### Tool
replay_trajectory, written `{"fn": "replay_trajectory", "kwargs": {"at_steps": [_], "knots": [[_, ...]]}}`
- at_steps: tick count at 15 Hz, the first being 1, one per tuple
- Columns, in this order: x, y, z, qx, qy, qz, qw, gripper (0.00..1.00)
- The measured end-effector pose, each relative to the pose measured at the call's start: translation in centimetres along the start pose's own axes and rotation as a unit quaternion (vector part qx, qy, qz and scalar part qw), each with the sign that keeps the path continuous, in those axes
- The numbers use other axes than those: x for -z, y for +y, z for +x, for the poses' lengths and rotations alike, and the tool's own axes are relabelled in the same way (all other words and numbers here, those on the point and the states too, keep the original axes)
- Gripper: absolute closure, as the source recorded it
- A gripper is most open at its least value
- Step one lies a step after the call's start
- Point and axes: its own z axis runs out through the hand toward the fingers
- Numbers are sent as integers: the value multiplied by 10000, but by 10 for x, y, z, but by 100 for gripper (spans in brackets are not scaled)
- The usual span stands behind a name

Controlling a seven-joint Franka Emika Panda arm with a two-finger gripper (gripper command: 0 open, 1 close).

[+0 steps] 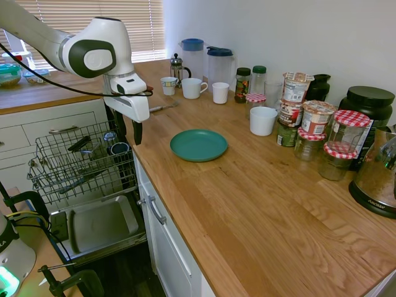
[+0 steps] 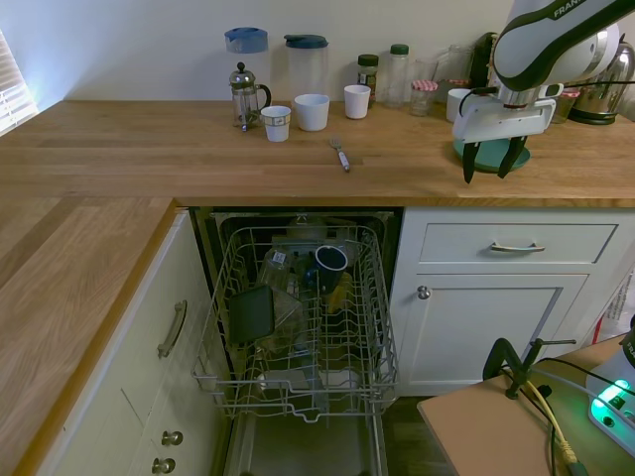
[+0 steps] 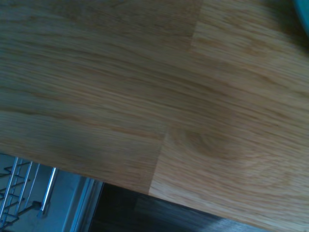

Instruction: Put the fork in the dishwasher

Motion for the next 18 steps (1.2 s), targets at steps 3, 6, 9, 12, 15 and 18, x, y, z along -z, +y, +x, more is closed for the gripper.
{"fn": "replay_trajectory", "kwargs": {"at_steps": [3, 6, 9, 12, 15, 18], "knots": [[3, -5, 4, 8, 24, 35, 10000, 0], [18, -36, 12, 138, 142, 202, 9996, 0], [33, -83, 4, 287, 254, 427, 9984, 0], [44, -134, -9, 315, 277, 657, 9970, 0], [43, -189, -9, 144, 312, 761, 9965, 0], [27, -238, -10, -62, 384, 799, 9960, 0]]}}
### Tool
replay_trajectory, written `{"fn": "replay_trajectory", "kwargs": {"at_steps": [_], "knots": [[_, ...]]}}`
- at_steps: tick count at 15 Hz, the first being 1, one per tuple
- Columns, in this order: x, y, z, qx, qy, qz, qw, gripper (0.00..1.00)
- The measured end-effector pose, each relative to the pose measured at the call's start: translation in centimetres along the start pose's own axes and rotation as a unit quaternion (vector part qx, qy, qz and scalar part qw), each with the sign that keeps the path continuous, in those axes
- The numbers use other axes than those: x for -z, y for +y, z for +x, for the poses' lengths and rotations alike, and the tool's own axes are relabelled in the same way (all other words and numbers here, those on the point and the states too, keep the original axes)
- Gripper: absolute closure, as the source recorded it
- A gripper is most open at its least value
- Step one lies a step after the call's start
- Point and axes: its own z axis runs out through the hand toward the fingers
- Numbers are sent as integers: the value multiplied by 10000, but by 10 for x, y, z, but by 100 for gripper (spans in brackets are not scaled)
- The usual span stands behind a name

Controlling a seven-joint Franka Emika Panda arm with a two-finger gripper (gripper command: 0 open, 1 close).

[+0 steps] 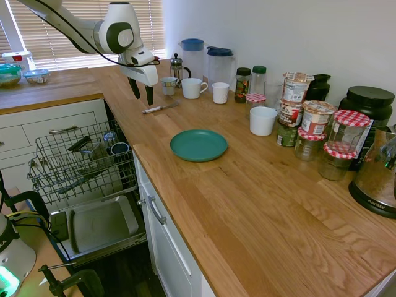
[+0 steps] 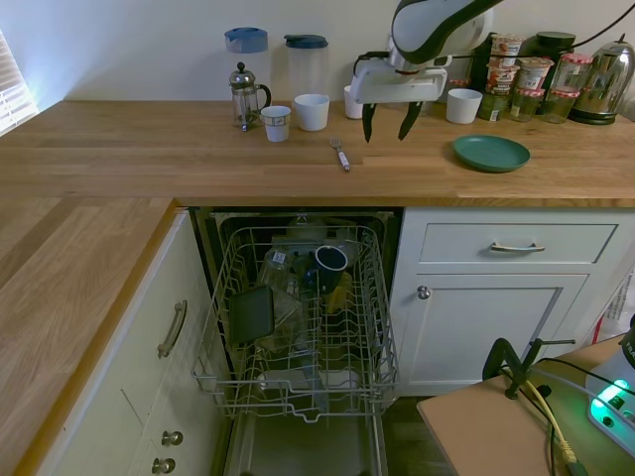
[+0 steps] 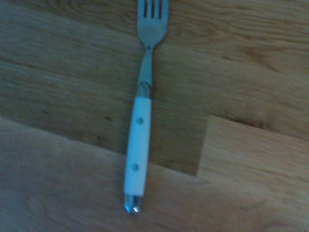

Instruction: Put the fork in the dishwasher

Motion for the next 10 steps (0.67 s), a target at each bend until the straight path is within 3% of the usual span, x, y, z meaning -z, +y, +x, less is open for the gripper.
{"fn": "replay_trajectory", "kwargs": {"at_steps": [4, 10], "knots": [[-35, -44, -3, -308, 227, -27, 9993, 0], [-75, -79, -8, -744, 747, -121, 9944, 0]]}}
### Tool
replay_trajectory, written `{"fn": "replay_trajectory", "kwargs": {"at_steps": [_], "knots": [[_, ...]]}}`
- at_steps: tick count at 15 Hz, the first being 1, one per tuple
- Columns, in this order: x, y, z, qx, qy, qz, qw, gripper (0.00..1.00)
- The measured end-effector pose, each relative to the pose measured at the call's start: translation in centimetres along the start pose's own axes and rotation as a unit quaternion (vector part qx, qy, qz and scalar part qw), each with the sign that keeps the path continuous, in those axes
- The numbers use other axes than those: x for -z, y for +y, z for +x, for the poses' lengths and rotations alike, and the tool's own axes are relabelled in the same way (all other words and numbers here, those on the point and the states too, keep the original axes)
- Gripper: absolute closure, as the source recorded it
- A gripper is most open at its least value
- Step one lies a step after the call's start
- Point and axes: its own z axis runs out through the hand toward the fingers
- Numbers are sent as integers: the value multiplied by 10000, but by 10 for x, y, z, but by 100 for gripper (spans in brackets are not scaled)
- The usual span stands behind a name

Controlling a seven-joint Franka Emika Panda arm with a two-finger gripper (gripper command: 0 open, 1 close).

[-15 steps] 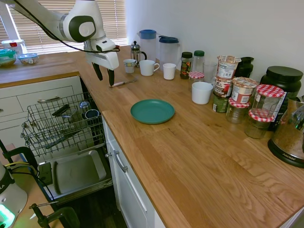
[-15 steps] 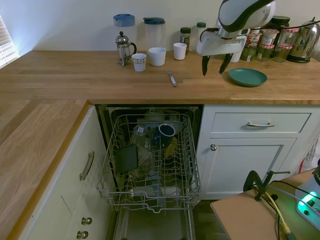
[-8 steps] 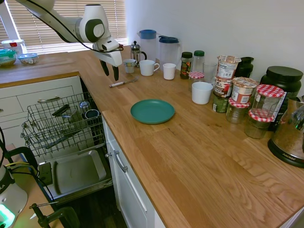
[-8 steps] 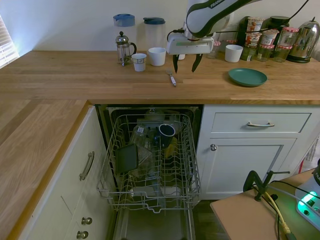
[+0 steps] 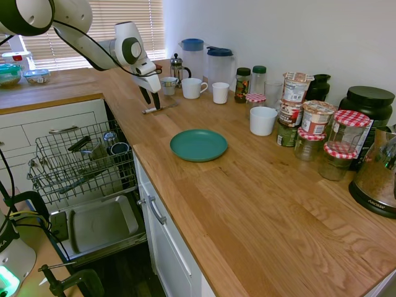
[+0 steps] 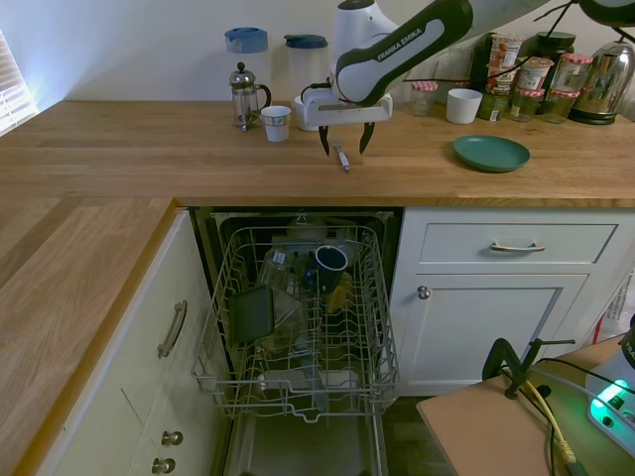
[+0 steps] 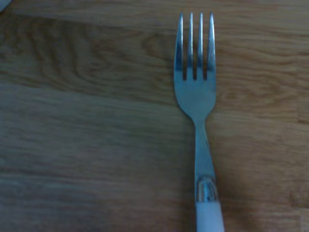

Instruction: Put the fork in the dishwasher

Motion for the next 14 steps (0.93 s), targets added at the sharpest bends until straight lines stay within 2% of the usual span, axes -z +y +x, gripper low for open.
{"fn": "replay_trajectory", "kwargs": {"at_steps": [4, 5, 14], "knots": [[-12, -9, 7, -170, 91, -58, 9998, 0], [-14, -10, 8, -186, 84, -68, 9998, 100], [-17, -10, 8, -266, -47, -75, 9996, 100]]}}
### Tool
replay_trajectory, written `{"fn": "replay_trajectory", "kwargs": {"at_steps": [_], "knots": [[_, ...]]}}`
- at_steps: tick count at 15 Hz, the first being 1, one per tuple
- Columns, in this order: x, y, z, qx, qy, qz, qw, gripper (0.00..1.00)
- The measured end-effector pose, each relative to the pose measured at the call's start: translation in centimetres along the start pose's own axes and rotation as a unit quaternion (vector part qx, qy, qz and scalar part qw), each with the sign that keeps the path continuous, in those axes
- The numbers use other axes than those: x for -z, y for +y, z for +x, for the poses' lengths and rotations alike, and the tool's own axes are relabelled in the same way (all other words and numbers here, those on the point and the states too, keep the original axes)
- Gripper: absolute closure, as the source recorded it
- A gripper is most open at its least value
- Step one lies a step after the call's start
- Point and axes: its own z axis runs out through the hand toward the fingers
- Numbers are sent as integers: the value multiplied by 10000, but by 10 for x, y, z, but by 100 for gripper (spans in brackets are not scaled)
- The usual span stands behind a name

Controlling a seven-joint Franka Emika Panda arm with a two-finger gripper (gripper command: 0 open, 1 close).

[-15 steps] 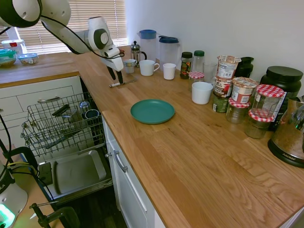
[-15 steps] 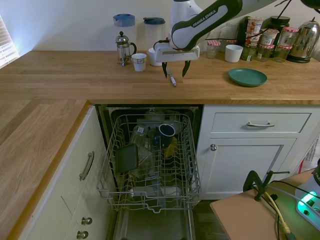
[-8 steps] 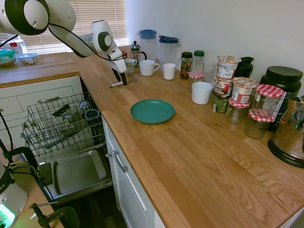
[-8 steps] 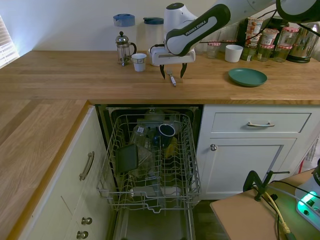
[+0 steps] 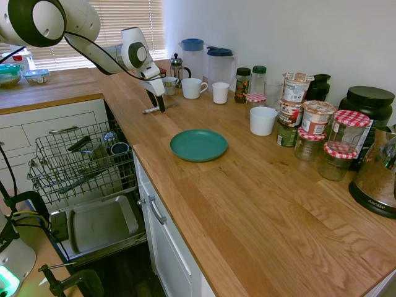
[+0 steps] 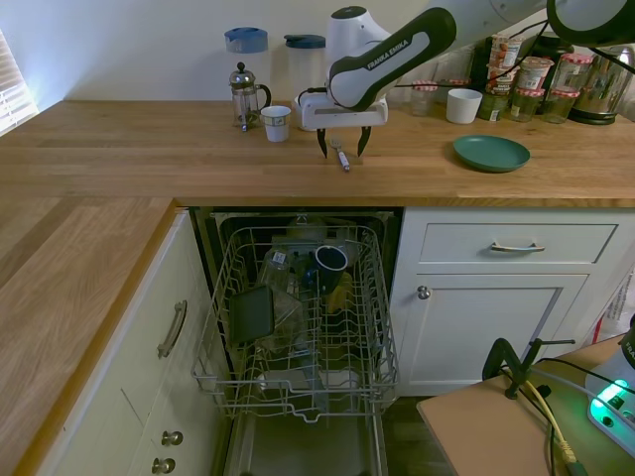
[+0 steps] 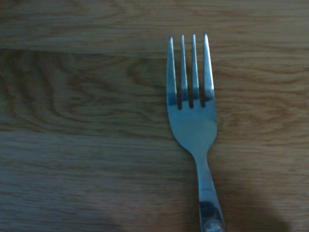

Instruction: Put the fork in the dishwasher

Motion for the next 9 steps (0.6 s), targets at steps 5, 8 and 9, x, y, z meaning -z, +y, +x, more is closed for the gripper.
{"fn": "replay_trajectory", "kwargs": {"at_steps": [5, 8, 9], "knots": [[-1, 0, 1, -24, -71, 38, 10000, 100], [-1, 0, 1, -8, -109, 78, 9999, 100], [-1, 0, 1, 1, -119, 79, 9999, 100]]}}
